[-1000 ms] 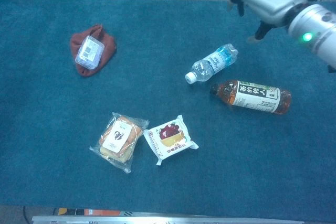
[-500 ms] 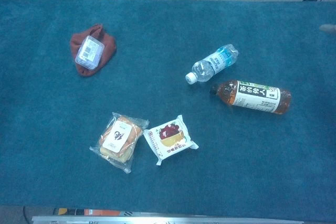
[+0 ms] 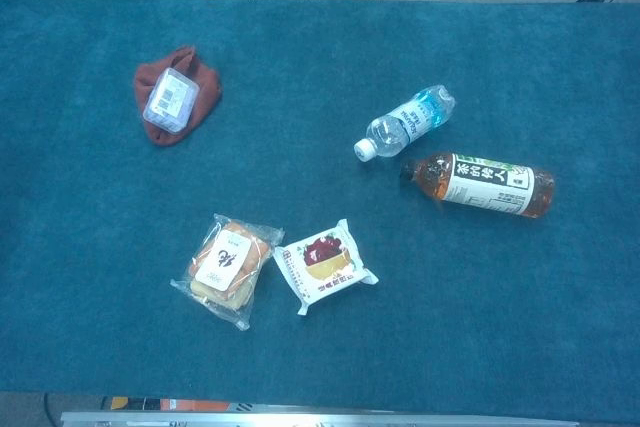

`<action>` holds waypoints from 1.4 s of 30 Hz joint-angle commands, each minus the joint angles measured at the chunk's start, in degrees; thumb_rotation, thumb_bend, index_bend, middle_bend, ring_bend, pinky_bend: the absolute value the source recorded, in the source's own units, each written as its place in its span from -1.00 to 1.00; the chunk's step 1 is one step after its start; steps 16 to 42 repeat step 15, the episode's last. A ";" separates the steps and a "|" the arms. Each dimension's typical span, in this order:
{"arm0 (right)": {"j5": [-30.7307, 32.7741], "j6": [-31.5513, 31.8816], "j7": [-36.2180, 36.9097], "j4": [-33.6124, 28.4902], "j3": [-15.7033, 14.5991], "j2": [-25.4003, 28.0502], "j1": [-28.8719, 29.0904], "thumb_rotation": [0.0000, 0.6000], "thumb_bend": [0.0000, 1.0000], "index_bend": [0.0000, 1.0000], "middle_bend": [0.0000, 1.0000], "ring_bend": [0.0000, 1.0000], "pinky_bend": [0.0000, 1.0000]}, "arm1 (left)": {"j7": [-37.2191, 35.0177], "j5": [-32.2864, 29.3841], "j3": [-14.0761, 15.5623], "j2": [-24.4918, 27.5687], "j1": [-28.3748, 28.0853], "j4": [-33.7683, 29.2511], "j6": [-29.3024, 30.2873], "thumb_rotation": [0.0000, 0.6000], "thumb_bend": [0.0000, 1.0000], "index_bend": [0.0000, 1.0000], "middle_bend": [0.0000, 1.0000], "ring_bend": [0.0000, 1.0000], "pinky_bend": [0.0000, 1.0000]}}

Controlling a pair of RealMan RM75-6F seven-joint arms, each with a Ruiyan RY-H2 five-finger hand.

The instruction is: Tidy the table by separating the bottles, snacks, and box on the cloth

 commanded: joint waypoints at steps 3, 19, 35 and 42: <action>-1.07 -0.49 1.42 1.23 0.83 -0.50 -1.58 1.00 -0.78 -0.44 -0.13 -0.17 -0.01 | 0.27 0.21 -0.05 -0.21 0.27 -0.23 0.12 1.00 -0.59 -0.74 -0.74 -0.89 -0.70; -2.38 -4.53 0.71 1.14 2.98 -0.70 -2.29 1.00 -0.78 -0.44 -0.13 -0.17 -0.01 | 0.21 -0.41 -0.27 -0.13 0.39 -0.26 -1.24 1.00 -0.59 -0.74 -0.74 -0.89 -0.70; -2.38 -4.53 0.71 1.14 2.98 -0.70 -2.29 1.00 -0.78 -0.44 -0.13 -0.17 -0.01 | 0.21 -0.41 -0.27 -0.13 0.39 -0.26 -1.24 1.00 -0.59 -0.74 -0.74 -0.89 -0.70; -2.38 -4.53 0.71 1.14 2.98 -0.70 -2.29 1.00 -0.78 -0.44 -0.13 -0.17 -0.01 | 0.21 -0.41 -0.27 -0.13 0.39 -0.26 -1.24 1.00 -0.59 -0.74 -0.74 -0.89 -0.70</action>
